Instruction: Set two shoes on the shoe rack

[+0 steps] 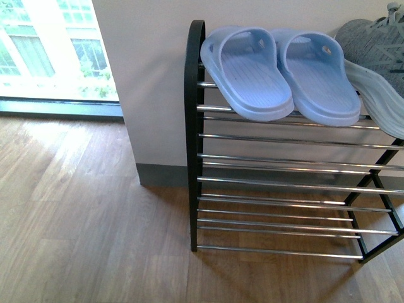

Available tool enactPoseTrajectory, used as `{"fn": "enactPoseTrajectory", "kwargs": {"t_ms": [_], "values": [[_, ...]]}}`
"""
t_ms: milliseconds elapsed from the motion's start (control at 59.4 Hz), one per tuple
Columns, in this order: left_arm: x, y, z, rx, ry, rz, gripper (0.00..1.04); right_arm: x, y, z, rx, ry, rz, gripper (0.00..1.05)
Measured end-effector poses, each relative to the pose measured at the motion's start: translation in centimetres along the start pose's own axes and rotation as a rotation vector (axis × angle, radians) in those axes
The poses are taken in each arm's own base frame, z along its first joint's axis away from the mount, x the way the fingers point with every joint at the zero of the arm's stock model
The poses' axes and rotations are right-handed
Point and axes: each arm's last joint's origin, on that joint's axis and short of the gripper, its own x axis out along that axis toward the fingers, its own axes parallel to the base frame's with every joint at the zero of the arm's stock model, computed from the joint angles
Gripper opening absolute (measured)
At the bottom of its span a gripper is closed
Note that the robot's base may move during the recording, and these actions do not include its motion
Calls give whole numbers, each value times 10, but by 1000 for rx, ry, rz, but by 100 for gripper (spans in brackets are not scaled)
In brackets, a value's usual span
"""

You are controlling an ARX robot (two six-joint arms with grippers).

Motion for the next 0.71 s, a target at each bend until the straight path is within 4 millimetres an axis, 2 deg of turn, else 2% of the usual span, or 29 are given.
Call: {"fn": "enactPoseTrajectory", "kwargs": {"t_ms": [67, 152, 387, 505, 623, 707], "values": [[-20, 19, -10, -29, 10, 35, 95, 0, 0, 0, 0, 0, 0, 96], [-31, 32, -16, -73, -1, 59, 95, 0, 0, 0, 0, 0, 0, 96], [-34, 37, -15, -108, -19, 51, 95, 0, 0, 0, 0, 0, 0, 96], [-35, 48, -26, -40, -110, -122, 75, 0, 0, 0, 0, 0, 0, 96], [-39, 65, -45, 36, -121, -135, 56, 0, 0, 0, 0, 0, 0, 96], [-41, 77, -61, 66, -112, -137, 36, 0, 0, 0, 0, 0, 0, 96]]}}
